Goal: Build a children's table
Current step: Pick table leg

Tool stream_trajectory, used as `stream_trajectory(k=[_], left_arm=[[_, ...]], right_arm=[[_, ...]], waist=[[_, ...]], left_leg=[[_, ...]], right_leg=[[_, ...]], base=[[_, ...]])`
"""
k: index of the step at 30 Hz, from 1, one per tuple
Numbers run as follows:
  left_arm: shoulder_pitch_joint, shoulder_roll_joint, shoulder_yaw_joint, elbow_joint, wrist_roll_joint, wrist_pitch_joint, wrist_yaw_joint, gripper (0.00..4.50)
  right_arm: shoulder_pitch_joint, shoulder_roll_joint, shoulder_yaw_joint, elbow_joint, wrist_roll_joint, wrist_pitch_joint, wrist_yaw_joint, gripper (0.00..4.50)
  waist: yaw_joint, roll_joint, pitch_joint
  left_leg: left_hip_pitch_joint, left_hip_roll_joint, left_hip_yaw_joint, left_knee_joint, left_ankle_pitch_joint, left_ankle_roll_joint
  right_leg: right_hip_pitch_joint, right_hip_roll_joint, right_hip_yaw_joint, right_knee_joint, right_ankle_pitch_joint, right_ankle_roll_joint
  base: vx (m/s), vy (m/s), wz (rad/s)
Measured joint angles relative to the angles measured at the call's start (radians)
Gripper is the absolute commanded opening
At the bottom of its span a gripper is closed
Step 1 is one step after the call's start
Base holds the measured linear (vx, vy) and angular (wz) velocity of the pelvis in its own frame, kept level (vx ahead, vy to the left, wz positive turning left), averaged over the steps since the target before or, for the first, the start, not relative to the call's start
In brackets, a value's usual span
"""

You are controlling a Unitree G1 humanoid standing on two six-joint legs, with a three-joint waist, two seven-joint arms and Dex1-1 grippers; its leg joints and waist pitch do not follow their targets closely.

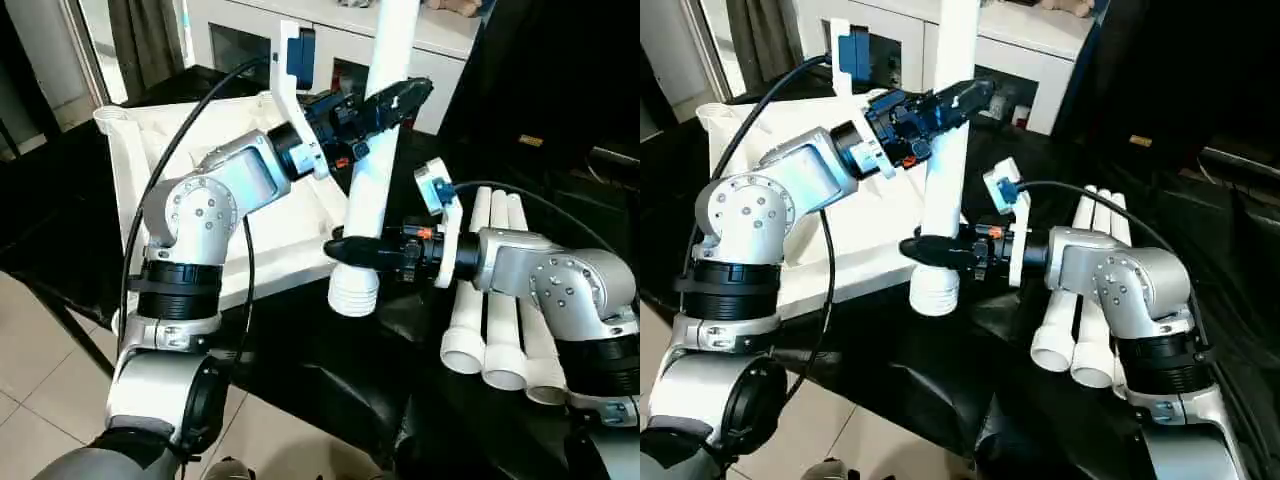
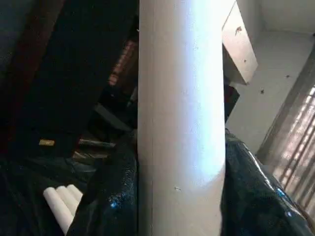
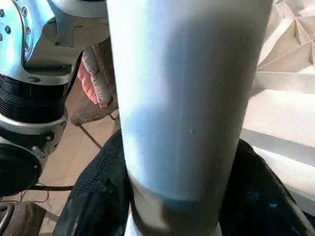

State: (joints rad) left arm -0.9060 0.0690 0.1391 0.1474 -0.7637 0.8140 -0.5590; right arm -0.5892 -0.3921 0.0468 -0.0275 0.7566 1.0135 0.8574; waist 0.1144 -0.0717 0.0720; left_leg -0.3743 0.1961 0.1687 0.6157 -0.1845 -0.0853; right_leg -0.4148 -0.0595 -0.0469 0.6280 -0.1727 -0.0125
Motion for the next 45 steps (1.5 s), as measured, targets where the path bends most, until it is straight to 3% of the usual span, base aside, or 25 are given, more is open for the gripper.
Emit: stream_trajectory(k=[4,8,13,16,20,23,25,26,30,32,34,36,45], left_arm=[[-0.004,-0.025,0.047,0.025,-0.034,0.010,0.041,2.62],[-0.010,-0.059,0.082,0.026,-0.046,-0.046,0.067,2.86],[-0.010,-0.177,0.213,0.045,-0.118,-0.209,0.153,2.85],[-0.009,-0.196,0.268,0.051,-0.167,-0.245,0.177,2.85],[0.017,-0.194,0.265,0.014,-0.176,-0.249,0.171,2.85],[0.075,-0.092,0.109,0.032,0.044,-0.292,0.187,2.85],[0.127,0.042,-0.057,0.131,0.273,-0.351,0.218,2.85],[0.157,0.088,-0.112,0.173,0.348,-0.374,0.213,2.85],[0.232,0.181,-0.266,0.281,0.521,-0.439,0.149,2.85],[0.223,0.247,-0.397,0.296,0.618,-0.512,0.064,2.85],[0.210,0.267,-0.470,0.316,0.669,-0.543,-0.013,2.85],[0.202,0.260,-0.488,0.360,0.677,-0.552,-0.061,2.85],[0.156,0.201,-0.483,0.510,0.667,-0.529,-0.165,2.85]], right_arm=[[0.001,0.008,-0.003,0.001,0.000,0.002,-0.009,1.90],[0.003,0.024,-0.005,0.001,0.001,0.002,-0.014,1.89],[0.043,0.077,-0.083,-0.003,0.037,-0.013,-0.072,1.89],[0.068,0.111,-0.135,-0.019,0.072,-0.035,-0.107,1.89],[0.089,0.141,-0.196,-0.059,0.079,-0.071,-0.159,1.89],[0.114,0.130,-0.190,-0.087,0.004,-0.143,-0.232,1.89],[0.138,0.101,-0.159,-0.086,-0.121,-0.210,-0.313,1.89],[0.153,0.091,-0.149,-0.085,-0.170,-0.242,-0.342,1.89],[0.194,0.070,-0.129,-0.044,-0.295,-0.319,-0.419,1.89],[0.193,0.108,-0.118,-0.023,-0.331,-0.366,-0.470,1.89],[0.193,0.120,-0.114,0.002,-0.346,-0.397,-0.504,1.89],[0.191,0.131,-0.114,0.013,-0.364,-0.413,-0.523,1.89],[0.198,0.148,-0.105,0.013,-0.396,-0.438,-0.544,1.89]], waist=[[0.000,0.000,0.000],[0.000,0.000,0.000],[0.002,0.000,0.000],[0.001,0.002,0.000],[0.000,0.009,-0.001],[0.001,0.017,-0.004],[-0.001,0.028,-0.010],[-0.003,0.031,-0.012],[-0.003,0.029,-0.011],[-0.003,0.029,-0.011],[-0.001,0.030,-0.011],[-0.002,0.030,-0.011],[-0.009,0.035,-0.008]], left_leg=[[0.000,0.000,0.000,0.000,0.000,0.000],[0.000,0.000,0.000,0.000,0.000,0.000],[0.000,0.000,0.000,0.001,0.000,0.000],[0.000,0.000,-0.001,0.001,0.000,0.000],[0.000,0.000,-0.002,0.001,0.000,0.000],[0.004,0.000,-0.003,0.000,0.000,0.000],[0.008,0.000,-0.004,-0.003,0.000,0.000],[0.009,-0.002,-0.004,-0.006,0.000,0.000],[0.005,-0.002,-0.004,-0.014,0.005,-0.002],[0.005,-0.002,-0.004,-0.015,0.005,-0.002],[0.005,-0.002,-0.003,-0.015,0.005,-0.001],[0.005,-0.002,0.000,-0.015,0.005,-0.001],[0.006,-0.002,0.000,-0.016,0.005,-0.001]], right_leg=[[0.000,0.000,0.000,0.000,0.000,0.000],[0.000,0.000,0.000,0.000,0.000,0.000],[0.001,0.000,0.000,-0.001,0.000,0.000],[0.001,0.000,-0.001,-0.001,0.000,0.000],[0.001,0.000,-0.001,-0.002,0.000,0.000],[0.005,0.000,-0.001,-0.002,-0.001,0.003],[0.010,0.000,-0.001,-0.006,-0.003,0.010],[0.010,0.000,0.000,-0.009,-0.003,0.012],[0.006,0.000,-0.001,-0.014,0.001,0.012],[0.005,0.000,-0.001,-0.014,0.002,0.011],[0.005,0.000,0.000,-0.014,0.004,0.006],[0.006,0.000,0.001,-0.015,0.004,0.005],[0.006,0.000,0.002,-0.015,0.005,0.003]], base=[[0.000,0.000,0.00],[0.000,0.000,0.00],[0.000,0.000,0.00],[0.000,0.000,0.00],[0.000,0.000,0.00],[0.000,0.000,0.00],[0.000,0.000,0.00],[0.000,0.000,0.00],[0.000,0.000,0.00],[0.000,0.000,0.00],[0.000,0.000,0.00],[0.000,0.000,0.00],[0.000,0.000,0.00]])
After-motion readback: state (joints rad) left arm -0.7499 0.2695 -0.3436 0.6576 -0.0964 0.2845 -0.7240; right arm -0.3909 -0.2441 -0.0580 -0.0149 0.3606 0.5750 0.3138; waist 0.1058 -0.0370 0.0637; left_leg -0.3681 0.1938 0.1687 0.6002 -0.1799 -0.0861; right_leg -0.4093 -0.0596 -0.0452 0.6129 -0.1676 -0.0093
